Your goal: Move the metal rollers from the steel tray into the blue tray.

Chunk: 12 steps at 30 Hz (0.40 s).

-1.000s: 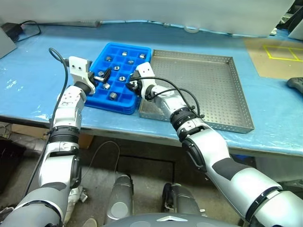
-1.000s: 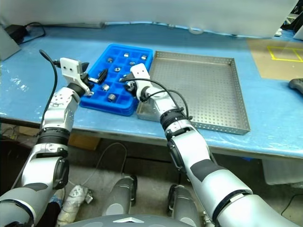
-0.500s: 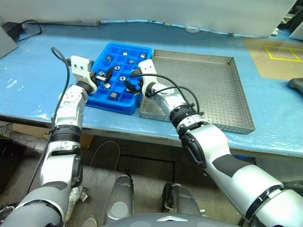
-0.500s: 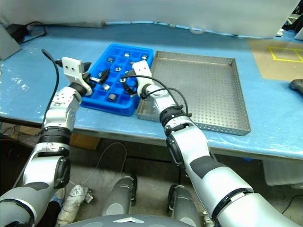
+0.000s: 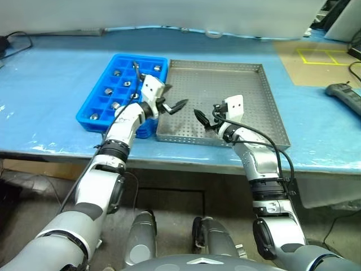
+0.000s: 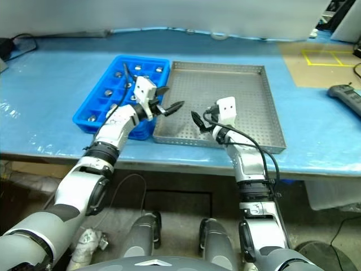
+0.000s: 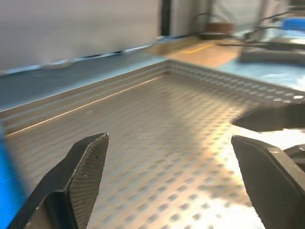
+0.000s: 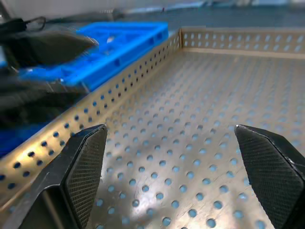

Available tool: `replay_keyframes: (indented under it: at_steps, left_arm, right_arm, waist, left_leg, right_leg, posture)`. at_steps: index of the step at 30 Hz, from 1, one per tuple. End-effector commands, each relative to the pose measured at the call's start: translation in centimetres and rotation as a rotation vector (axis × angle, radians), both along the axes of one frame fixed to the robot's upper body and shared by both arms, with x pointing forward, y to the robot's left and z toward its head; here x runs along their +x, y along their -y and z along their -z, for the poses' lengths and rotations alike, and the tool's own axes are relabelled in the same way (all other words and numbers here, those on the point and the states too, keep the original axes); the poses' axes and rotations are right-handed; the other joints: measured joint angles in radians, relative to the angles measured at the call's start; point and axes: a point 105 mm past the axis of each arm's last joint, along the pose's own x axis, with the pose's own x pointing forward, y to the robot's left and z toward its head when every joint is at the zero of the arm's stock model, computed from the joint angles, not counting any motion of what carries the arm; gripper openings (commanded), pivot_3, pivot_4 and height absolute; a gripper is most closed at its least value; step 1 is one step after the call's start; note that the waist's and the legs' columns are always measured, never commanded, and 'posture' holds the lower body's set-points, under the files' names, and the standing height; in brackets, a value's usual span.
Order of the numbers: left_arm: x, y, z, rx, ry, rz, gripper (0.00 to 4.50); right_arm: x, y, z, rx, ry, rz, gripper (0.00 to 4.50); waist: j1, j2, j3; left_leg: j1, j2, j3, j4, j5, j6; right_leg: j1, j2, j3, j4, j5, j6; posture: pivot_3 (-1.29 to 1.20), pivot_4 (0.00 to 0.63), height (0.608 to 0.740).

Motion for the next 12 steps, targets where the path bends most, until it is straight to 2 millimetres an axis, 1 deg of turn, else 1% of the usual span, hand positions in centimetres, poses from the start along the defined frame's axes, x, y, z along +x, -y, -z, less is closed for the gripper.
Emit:
replay_keyframes:
  at_steps: [1,3,5,7,9,12]
  left_arm:
    - [-0.7,0.2,-0.3,0.004,0.032,0.047,4.50]
    - [-1.4,0.6,-0.1,-0.007,0.025,0.091,4.50]
    - [-1.9,0.5,0.7,0.034,0.041,0.106,4.50]
    - [-2.3,0.1,1.4,0.045,0.036,0.096,4.50]
    - [-2.3,-0.2,1.5,0.018,0.021,0.074,4.50]
    - [-2.2,-0.4,1.2,0.005,0.026,0.039,4.50]
  right_arm:
    - [-1.4,1.6,-2.0,0.052,0.066,-0.002,4.45]
    - [-1.5,2.3,-2.1,0.076,0.056,0.002,4.45]
    - [-1.7,2.2,-2.3,0.097,0.057,-0.023,4.45]
    - [-2.0,2.0,-1.9,0.038,0.055,-0.055,4.45]
    - [-2.1,2.3,-1.5,0.001,0.047,-0.053,4.45]
    - [-2.1,2.9,-1.7,0.010,0.049,-0.033,4.45]
  waist:
    - [0.000,0.000,0.000]
    - [0.001,0.000,0.000]
    - [0.002,0.000,0.000]
    - [0.003,0.000,0.000]
    - [0.003,0.000,0.000]
    - [0.008,0.000,0.000]
  left_leg:
    - [0.002,0.000,0.000,0.000,0.000,0.000]
    - [0.005,0.000,0.001,-0.002,0.000,0.001]
    - [0.008,0.000,0.000,-0.003,0.000,0.005]
    - [0.007,0.000,0.001,-0.004,0.001,0.009]
    - [0.006,0.000,0.001,-0.004,0.000,0.011]
    - [0.005,0.000,0.001,-0.004,-0.001,0.014]
  right_leg:
    - [0.002,0.000,0.000,-0.001,-0.001,-0.001]
    - [0.007,0.000,0.000,-0.004,-0.002,-0.004]
    - [0.012,0.000,-0.001,-0.010,-0.001,-0.005]
    - [0.013,0.000,-0.001,-0.014,0.001,-0.005]
    - [0.013,0.000,-0.001,-0.016,0.001,-0.005]
    - [0.013,-0.001,-0.002,-0.016,0.001,-0.005]
  posture:
    - [-0.09,0.150,0.740]
    - [-0.03,0.150,0.740]
    - [-0.02,0.150,0.740]
    - [-0.03,0.150,0.740]
    - [-0.03,0.150,0.740]
    - [-0.01,0.150,0.740]
